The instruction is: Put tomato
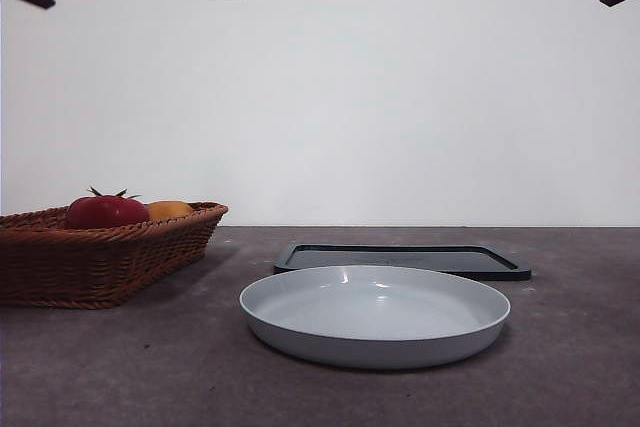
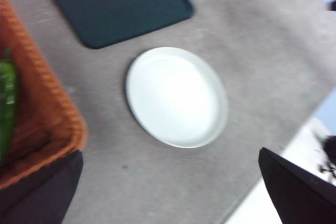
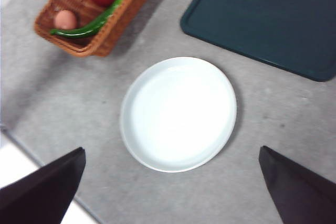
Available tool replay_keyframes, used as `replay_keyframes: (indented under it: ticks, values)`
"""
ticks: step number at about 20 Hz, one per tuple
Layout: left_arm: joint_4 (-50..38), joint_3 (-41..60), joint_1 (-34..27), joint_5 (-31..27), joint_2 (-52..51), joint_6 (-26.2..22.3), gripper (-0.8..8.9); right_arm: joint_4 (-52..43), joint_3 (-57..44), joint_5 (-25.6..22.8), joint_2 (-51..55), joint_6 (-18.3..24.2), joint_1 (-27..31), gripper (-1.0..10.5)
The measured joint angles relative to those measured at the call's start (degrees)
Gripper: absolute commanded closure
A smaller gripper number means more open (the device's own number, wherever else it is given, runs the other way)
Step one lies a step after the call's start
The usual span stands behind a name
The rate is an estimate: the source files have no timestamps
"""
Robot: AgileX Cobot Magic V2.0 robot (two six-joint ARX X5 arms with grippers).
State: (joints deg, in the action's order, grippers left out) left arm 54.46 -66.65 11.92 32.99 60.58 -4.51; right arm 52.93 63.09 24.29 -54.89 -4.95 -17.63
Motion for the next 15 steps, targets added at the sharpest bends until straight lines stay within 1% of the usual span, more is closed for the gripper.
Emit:
replay_keyframes:
  ticks: [6, 9, 11, 12, 15]
  values:
    - [-0.4, 0.0, 0.0, -9.4, 6.1, 1.0, -0.60, 0.0, 0.0, -2.4, 0.0, 0.0, 0.0, 3.5]
    - [-4.7, 0.0, 0.0, -18.4, 11.6, 1.1, -0.60, 0.0, 0.0, -3.3, 0.0, -0.1, 0.0, 3.5]
    - [-8.7, 0.0, -0.5, -23.8, 15.8, 2.1, -0.60, 0.0, 0.0, -3.3, 0.0, -0.4, 0.0, 3.5]
    - [-10.6, 0.0, -0.8, -25.4, 18.6, 2.7, -0.60, 0.0, 0.0, -3.3, 0.0, -0.5, 0.0, 3.5]
    - [-14.0, -0.5, -1.0, -25.6, 25.5, 3.2, -0.60, 0.0, 0.0, -3.3, 0.0, -1.0, 0.0, 3.5]
